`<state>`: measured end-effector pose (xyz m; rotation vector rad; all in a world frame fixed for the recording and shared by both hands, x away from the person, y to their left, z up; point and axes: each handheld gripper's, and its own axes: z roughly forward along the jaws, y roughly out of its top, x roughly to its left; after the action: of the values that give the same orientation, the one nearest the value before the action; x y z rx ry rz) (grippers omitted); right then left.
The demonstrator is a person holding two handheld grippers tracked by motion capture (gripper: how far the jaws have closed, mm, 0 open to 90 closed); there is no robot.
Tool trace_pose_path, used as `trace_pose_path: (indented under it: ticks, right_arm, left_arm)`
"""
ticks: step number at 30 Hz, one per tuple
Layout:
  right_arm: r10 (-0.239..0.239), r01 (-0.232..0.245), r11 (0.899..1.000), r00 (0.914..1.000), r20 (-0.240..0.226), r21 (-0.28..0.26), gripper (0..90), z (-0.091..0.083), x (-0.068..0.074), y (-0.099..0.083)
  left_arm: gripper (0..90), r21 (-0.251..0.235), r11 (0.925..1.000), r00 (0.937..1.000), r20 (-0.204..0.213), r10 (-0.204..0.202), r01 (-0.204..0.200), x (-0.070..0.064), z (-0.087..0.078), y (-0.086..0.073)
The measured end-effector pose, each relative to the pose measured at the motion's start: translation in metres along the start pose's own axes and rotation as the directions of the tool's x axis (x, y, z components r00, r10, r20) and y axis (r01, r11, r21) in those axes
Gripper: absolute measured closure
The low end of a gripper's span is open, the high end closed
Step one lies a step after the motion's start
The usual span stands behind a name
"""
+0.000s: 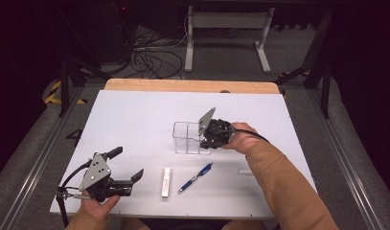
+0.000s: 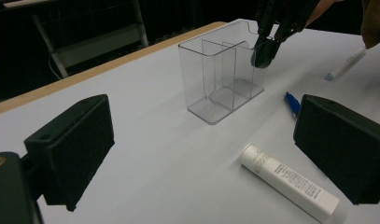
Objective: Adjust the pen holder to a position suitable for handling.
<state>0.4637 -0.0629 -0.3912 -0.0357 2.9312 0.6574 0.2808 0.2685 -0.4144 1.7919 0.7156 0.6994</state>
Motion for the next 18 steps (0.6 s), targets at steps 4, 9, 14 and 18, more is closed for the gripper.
trace_pose_path:
  ticks: [4, 9, 14, 18]
  right_arm:
    - [0.042, -0.042, 0.999, 0.9991, -0.001, -0.034, 64.8, -0.005, 0.0, -0.001]
    - [0.136, -0.133, 0.977, 0.9906, 0.009, -0.168, 37.9, -0.029, 0.003, -0.001]
    - [0.193, -0.171, 0.932, 0.9804, 0.039, -0.318, 26.7, -0.061, 0.017, -0.004]
    - [0.213, -0.171, 0.917, 0.9737, 0.079, -0.361, 21.3, -0.073, 0.026, -0.009]
  left_arm:
    - [5.8, -0.002, 1.0, 1.0, 0.004, -0.003, 0.003, 0.0, 0.002, 0.001]
    - [5.8, 0.002, 1.0, 0.9998, 0.019, -0.007, 0.007, -0.002, 0.005, 0.003]
    - [5.8, 0.001, 1.0, 0.9994, 0.033, -0.003, 0.003, -0.004, 0.009, 0.006]
    - [5.8, 0.005, 1.0, 0.9992, 0.04, 0.0, 0.0, -0.005, 0.012, 0.007]
